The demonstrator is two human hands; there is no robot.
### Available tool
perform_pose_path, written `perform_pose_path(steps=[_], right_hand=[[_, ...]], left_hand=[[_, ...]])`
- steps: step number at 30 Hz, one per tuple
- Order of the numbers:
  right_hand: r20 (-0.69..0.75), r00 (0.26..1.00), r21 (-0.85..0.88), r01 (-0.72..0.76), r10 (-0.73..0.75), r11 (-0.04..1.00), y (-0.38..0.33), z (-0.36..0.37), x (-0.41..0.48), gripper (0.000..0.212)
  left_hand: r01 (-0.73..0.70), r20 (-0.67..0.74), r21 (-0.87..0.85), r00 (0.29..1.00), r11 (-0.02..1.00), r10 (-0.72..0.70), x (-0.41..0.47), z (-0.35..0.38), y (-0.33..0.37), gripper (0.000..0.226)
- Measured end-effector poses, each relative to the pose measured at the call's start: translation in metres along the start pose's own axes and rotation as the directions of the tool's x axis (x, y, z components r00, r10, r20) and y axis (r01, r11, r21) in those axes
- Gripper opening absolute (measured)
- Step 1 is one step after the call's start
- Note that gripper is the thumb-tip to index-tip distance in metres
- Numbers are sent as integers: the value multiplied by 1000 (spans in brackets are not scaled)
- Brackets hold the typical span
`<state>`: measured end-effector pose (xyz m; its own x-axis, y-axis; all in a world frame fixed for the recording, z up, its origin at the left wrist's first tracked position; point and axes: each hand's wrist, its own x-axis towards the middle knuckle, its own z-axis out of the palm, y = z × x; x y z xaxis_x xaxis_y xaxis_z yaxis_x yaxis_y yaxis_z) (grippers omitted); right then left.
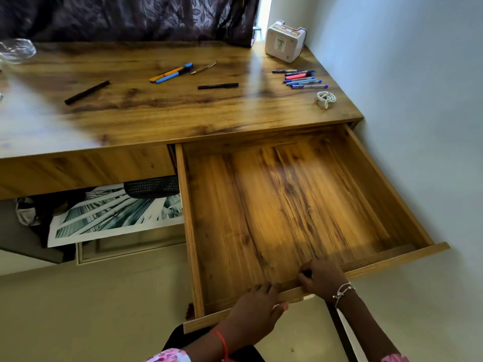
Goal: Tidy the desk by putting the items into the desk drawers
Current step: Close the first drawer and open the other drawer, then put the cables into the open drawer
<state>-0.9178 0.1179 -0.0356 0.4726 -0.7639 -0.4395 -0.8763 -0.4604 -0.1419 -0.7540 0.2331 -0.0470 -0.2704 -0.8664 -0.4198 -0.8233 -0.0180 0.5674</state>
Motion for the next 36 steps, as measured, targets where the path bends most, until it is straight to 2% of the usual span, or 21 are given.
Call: perform_pose_path(steps=[2, 4, 7, 9, 13, 19, 22, 28, 36], right_hand=[[48, 999, -18, -16, 17, 1000, -7, -6, 7, 36], [79, 996, -8, -37, 38, 999, -18, -15, 15, 33], [65, 997, 90, -46, 40, 995, -39, -31, 31, 29], [13, 999, 136, -35, 33, 990, -62, -45, 46, 27], [-73, 997, 175, 24, -11, 984, -124, -74, 86, 30], [-269, 959, 220, 149, -87, 964, -239, -114, 149, 27], [-319, 943, 244, 179, -95, 953, -290, -133, 171, 27], [-333, 931, 275, 248, -150, 929, -363, -155, 213, 25], [-296, 927, 277, 313, -230, 908, -404, -182, 289, 27]], left_hand=[[-19, 20, -88, 1000, 996, 21, -6, -11, -5, 51], [-73, -18, -128, 997, 989, 71, -11, -30, -14, 50], [-202, -173, -51, 966, 978, 190, -19, -67, -37, 45], [-239, -261, 18, 936, 971, 235, -23, -95, -61, 45], [-156, -417, 59, 894, 986, 166, -30, -147, -123, 46], [-27, -538, 142, 837, 989, 100, -54, -232, -234, 43], [47, -592, 153, 804, 987, 53, -73, -271, -283, 42], [179, -663, 179, 749, 967, -16, -99, -333, -357, 43], [300, -682, 89, 713, 950, -162, -92, -370, -427, 43]])
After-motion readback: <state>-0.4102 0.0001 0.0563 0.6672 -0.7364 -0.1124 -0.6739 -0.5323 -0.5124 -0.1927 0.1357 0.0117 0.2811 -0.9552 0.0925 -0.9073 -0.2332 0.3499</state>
